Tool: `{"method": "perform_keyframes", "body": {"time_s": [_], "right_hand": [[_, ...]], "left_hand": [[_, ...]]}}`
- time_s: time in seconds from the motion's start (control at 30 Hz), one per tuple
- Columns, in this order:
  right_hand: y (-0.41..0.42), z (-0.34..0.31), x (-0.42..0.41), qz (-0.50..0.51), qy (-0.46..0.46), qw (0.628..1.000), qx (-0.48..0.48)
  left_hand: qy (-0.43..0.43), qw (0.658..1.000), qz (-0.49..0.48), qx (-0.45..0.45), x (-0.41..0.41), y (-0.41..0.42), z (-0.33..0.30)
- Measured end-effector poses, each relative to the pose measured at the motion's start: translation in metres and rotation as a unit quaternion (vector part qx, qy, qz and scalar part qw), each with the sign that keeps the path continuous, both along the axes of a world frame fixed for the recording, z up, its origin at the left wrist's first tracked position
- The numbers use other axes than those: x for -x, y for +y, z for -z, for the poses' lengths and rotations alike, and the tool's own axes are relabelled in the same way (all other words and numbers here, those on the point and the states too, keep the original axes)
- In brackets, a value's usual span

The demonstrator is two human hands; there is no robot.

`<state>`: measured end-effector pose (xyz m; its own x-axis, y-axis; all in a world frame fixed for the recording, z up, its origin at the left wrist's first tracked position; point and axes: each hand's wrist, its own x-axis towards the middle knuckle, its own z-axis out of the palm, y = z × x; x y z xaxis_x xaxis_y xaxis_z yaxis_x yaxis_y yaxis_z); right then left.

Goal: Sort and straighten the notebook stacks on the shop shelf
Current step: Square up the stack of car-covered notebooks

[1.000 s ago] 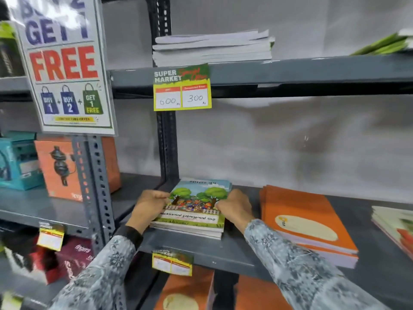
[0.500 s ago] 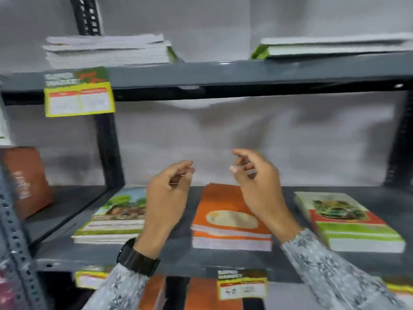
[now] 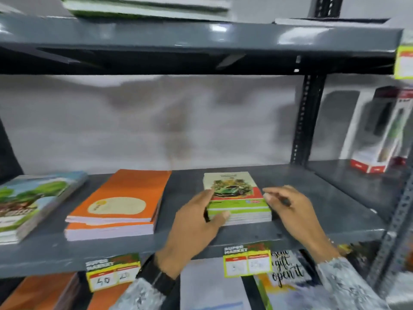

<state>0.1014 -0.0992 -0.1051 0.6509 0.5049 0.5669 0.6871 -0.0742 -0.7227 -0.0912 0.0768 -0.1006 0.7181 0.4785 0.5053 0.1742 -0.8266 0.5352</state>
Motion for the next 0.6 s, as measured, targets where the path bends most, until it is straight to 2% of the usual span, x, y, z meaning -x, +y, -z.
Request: {"method": "perform_keyframes", "body": {"time_s": [0.1,0.23,0.6], "right_hand": [[-0.001,0.002,0.002,-0.034,-0.001,0.999,-0.016],[-0.005,0.012,0.002,-0.05,-0.04,0.997,0.046],[-0.012,0.019,0.0,-0.05,0.001,0.999,0.019]], "left_hand": [[-0.013,0.998,-0.002,0.056,0.0,0.011,0.007],[-0.039,0.995,-0.04,0.081,0.0,0.004,0.01],[-0.094,0.989,-0.081,0.087,0.003,-0.012,0.009]]}}
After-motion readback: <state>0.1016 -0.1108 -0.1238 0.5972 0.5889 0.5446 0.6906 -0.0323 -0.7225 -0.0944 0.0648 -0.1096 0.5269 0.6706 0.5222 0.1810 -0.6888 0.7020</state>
